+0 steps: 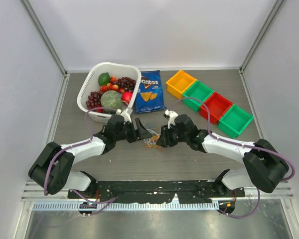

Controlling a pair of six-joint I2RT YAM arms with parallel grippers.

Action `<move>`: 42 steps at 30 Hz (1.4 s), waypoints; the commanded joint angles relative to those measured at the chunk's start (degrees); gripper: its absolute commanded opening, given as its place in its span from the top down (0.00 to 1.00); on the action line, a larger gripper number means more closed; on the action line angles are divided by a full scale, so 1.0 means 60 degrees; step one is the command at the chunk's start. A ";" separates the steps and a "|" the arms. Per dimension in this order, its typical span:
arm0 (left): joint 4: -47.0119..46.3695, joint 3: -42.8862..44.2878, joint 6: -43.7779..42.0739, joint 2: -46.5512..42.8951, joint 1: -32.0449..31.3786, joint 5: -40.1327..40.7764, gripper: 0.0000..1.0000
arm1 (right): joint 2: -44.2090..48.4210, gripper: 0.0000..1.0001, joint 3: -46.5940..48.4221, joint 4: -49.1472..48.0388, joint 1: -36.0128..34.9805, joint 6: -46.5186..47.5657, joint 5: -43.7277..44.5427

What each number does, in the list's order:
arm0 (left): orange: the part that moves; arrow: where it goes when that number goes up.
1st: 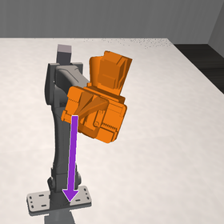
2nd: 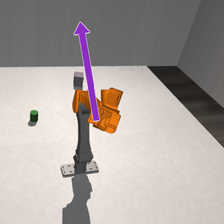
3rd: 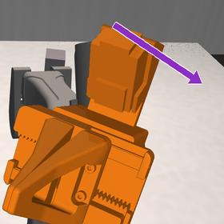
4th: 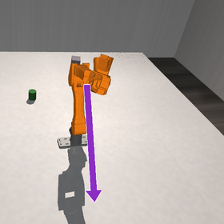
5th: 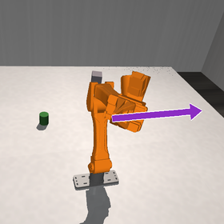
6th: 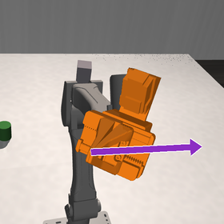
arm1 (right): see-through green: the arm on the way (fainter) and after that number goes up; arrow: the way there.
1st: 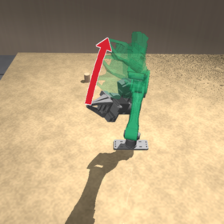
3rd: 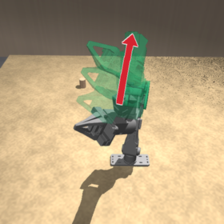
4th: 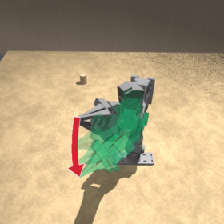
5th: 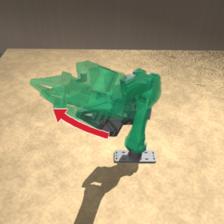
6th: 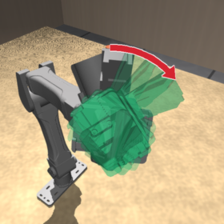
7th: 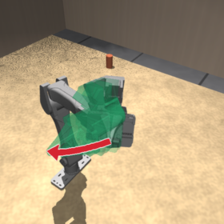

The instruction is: Untangle the cables

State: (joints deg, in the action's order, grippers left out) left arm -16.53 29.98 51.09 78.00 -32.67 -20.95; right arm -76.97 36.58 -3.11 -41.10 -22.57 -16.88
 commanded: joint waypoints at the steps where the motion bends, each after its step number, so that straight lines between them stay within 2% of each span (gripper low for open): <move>1: -0.0248 -0.0060 0.0157 -0.0078 -0.0122 0.0181 0.28 | -0.0063 0.68 -0.0134 -0.0492 -0.0269 0.0158 0.0016; 2: -0.0088 -0.0016 0.0084 -0.0195 -0.0122 0.0239 0.28 | -0.0033 0.74 -0.0192 -0.0419 -0.0327 0.0172 0.0118; 7: 0.0734 0.0335 -0.0443 -0.0913 -0.0166 0.0416 0.30 | 0.0932 0.82 -0.0602 0.0268 -0.0430 0.0245 0.0821; 11: 0.0457 0.0628 -0.0605 -0.1003 -0.0429 -0.0081 0.32 | 0.1913 0.99 -0.0822 0.0722 -0.0430 0.0231 0.0924; 14: 0.0527 0.1169 -0.0882 -0.0638 -0.0926 0.0222 0.27 | 0.2645 0.99 -0.0954 0.0885 -0.0430 0.0187 0.0866; 17: 0.1960 0.2090 -0.1292 0.0094 -0.1293 0.1568 0.21 | 0.3145 0.99 -0.1071 0.0944 -0.0415 0.0099 0.0793; 20: 0.2622 0.2751 -0.1804 0.0943 -0.1469 0.2581 0.19 | 0.3642 0.99 -0.1086 0.1017 -0.0444 0.0012 0.0603; 24: 0.3283 0.3572 -0.2172 0.2496 -0.1586 0.2117 0.19 | 0.4302 0.99 -0.1116 0.1192 -0.0430 -0.0194 0.0572; 26: 0.2861 0.3428 -0.2172 0.2907 -0.1776 0.1779 0.20 | 0.4681 0.99 -0.0927 0.1513 -0.0445 -0.0209 0.0718; 30: 0.2814 0.2915 -0.2187 0.2982 -0.2172 0.2522 0.21 | 0.5620 0.99 -0.0342 0.2347 -0.0445 -0.0063 0.1128; 38: 0.3546 0.2490 -0.2465 0.2178 -0.2188 0.4207 0.51 | 0.7537 0.99 0.1663 0.3959 -0.0430 0.0772 0.2622; 42: 0.3912 0.2328 -0.2714 0.1446 -0.2187 0.5130 0.55 | 0.8503 0.99 0.2631 0.4649 -0.0430 0.1212 0.4276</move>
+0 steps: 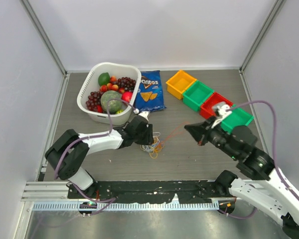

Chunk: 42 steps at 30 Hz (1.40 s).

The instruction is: Untangle the cables

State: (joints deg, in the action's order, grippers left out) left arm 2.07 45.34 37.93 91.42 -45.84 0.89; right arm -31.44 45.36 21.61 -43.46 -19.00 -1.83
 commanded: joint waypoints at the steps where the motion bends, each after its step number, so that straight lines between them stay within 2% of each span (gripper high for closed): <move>1: 0.0914 -0.0262 -0.0565 -0.1039 0.0023 0.1711 0.56 | 0.1064 0.99 0.1431 0.0660 -0.0051 0.0706 0.2190; 6: 0.1223 -0.0481 -0.0741 -0.1904 0.0024 0.2473 0.59 | 0.2410 0.99 0.2004 0.0735 -0.0036 0.0897 0.3758; 10: 0.1325 -0.0657 -0.0756 -0.2374 0.0024 0.2825 0.61 | 0.3013 0.99 0.2136 0.0618 -0.0051 0.1029 0.4389; 12: 0.1413 -0.0701 -0.0741 -0.2535 0.0024 0.2972 0.66 | 0.3014 0.99 0.2093 0.0647 -0.0051 0.1000 0.4377; 15: 0.1574 -0.0775 -0.0712 -0.2798 0.0024 0.3235 0.67 | 0.2766 0.99 0.2252 0.0925 -0.0051 0.0985 0.4362; 19: 0.1853 -0.0819 -0.0639 -0.3252 0.0038 0.3383 0.67 | 0.3071 0.99 0.2898 0.1000 -0.0037 0.1482 0.5020; 22: 0.1751 -0.0994 -0.0609 -0.3823 0.0024 0.3251 0.66 | 0.3087 0.99 0.2884 0.0822 -0.0037 0.1542 0.4817; 26: 0.1779 -0.0937 -0.0595 -0.4760 0.0024 0.3178 0.64 | 0.2415 0.99 0.2796 0.1613 -0.0051 0.1205 0.4625; 28: 0.1678 -0.0877 -0.0550 -0.5141 0.0024 0.2829 0.50 | 0.2413 0.99 0.2621 0.1687 -0.0066 0.1102 0.4699; 29: 0.1460 -0.0906 -0.0623 -0.5288 0.0024 0.2391 0.23 | 0.2413 0.99 0.2576 0.1658 -0.0051 0.1073 0.4525; 30: 0.0964 -0.0965 -0.0827 -0.5377 0.0038 0.1676 0.13 | 0.2399 0.99 0.2518 0.1643 -0.0051 0.1073 0.4392; 31: 0.0466 -0.0994 -0.1032 -0.5349 0.0009 0.0654 0.09 | 0.2384 0.99 0.2503 0.1571 -0.0051 0.1073 0.4087; 33: -0.0661 -0.0922 -0.1107 -0.4970 0.0009 -0.1307 0.05 | 0.2296 0.99 0.2488 0.1512 -0.0037 0.1073 0.3733; 35: -0.1585 -0.0776 -0.1122 -0.4341 -0.0180 -0.2487 0.11 | 0.2237 1.00 0.2503 0.1439 -0.0051 0.1073 0.3512; 38: -0.2188 -0.0278 -0.1676 -0.3200 -0.1144 -0.2420 0.18 | 0.2135 0.99 0.2605 0.1365 -0.0051 0.1000 0.3337; 42: -0.3051 0.0396 -0.2512 -0.1821 -0.2289 -0.1146 0.14 | 0.2003 0.99 0.2781 0.1263 -0.0051 0.0824 0.2899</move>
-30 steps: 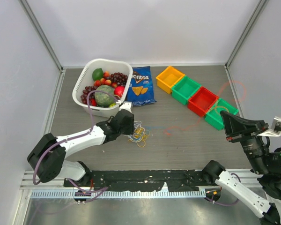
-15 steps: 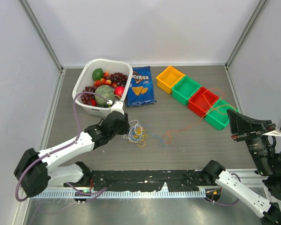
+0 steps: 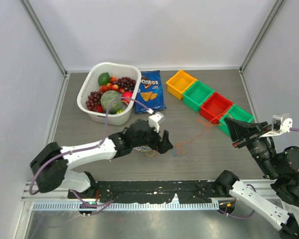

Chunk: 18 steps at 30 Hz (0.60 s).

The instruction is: Untangle the cables

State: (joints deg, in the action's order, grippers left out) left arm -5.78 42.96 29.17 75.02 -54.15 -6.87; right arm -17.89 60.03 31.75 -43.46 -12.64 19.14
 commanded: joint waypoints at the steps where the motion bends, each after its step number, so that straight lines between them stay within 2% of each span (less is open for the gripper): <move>1: -0.1964 0.0968 -0.1154 0.1247 -0.1081 0.0353 0.13 | -0.0285 0.99 0.0351 -0.0515 -0.0051 -0.0265 -0.0640; 6: -0.2405 0.2008 -0.1126 0.2757 -0.1434 0.1348 0.11 | -0.0475 0.99 0.0483 -0.0647 -0.0037 -0.0485 -0.1050; 10: -0.2406 0.2668 -0.1126 0.3856 -0.1478 0.1190 0.18 | -0.0621 0.99 0.0658 -0.0969 -0.0051 -0.0602 -0.1358; 13: -0.1881 0.3020 -0.1082 0.4603 -0.1463 0.1656 0.27 | -0.0900 0.99 0.1316 -0.1189 -0.0037 -0.0603 -0.1562; 18: -0.0592 0.3167 -0.1140 0.5118 -0.1361 0.3296 0.49 | -0.1558 0.99 0.3188 -0.1424 -0.0051 -0.0354 -0.1988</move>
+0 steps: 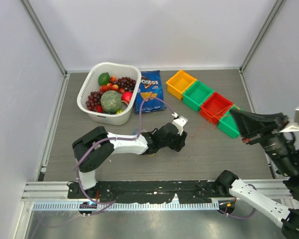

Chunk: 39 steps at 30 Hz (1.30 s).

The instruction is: Untangle the cables

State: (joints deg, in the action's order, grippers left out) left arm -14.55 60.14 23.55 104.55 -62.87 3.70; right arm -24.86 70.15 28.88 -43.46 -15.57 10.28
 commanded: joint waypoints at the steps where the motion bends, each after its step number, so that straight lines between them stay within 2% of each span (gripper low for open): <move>1: 0.1191 0.0289 -0.0219 0.0211 0.0122 0.1753 0.51 | -0.0441 0.99 0.1739 -0.0976 -0.0037 0.0251 -0.0556; 4: 0.1399 -0.0061 -0.0234 0.0080 0.0341 0.2004 0.57 | -0.0515 0.99 0.2632 -0.1122 -0.0051 0.0456 -0.0571; 8: 0.1355 -0.0837 -0.0219 -0.0388 0.0532 0.2282 0.60 | -0.0369 0.99 0.2884 -0.1210 -0.0051 0.0808 -0.0193; 13: 0.1472 -0.1599 -0.0234 -0.1383 0.0576 0.2429 0.61 | -0.0177 0.99 0.1874 -0.1036 -0.0051 0.0940 0.0891; 18: 0.1808 -0.1951 -0.0044 -0.2453 0.0576 0.2255 0.61 | -0.0762 0.99 0.0703 -0.0699 -0.0051 0.1042 0.3027; 23: 0.1824 -0.2201 0.0191 -0.3654 0.0591 0.1435 0.47 | -0.2590 0.99 0.0408 0.0019 -0.0051 0.0955 0.5517; 27: 0.1823 -0.2289 0.0191 -0.4547 0.0591 0.0790 0.41 | -0.3719 0.99 0.0802 0.0137 -0.0051 0.0926 0.6632; 36: 0.2394 -0.2158 -0.0438 -0.5970 0.0591 0.0218 0.29 | -0.5201 0.99 0.2267 -0.0155 0.0212 0.1848 0.9240; 39: 0.3272 -0.1777 -0.0760 -0.6131 0.0576 -0.0089 0.26 | -0.5421 0.99 0.2561 -0.0580 0.1028 0.2535 1.0077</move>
State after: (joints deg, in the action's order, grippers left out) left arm -0.32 46.72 22.26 69.56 -59.33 6.15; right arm -56.88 80.97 30.65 -42.17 -5.41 59.11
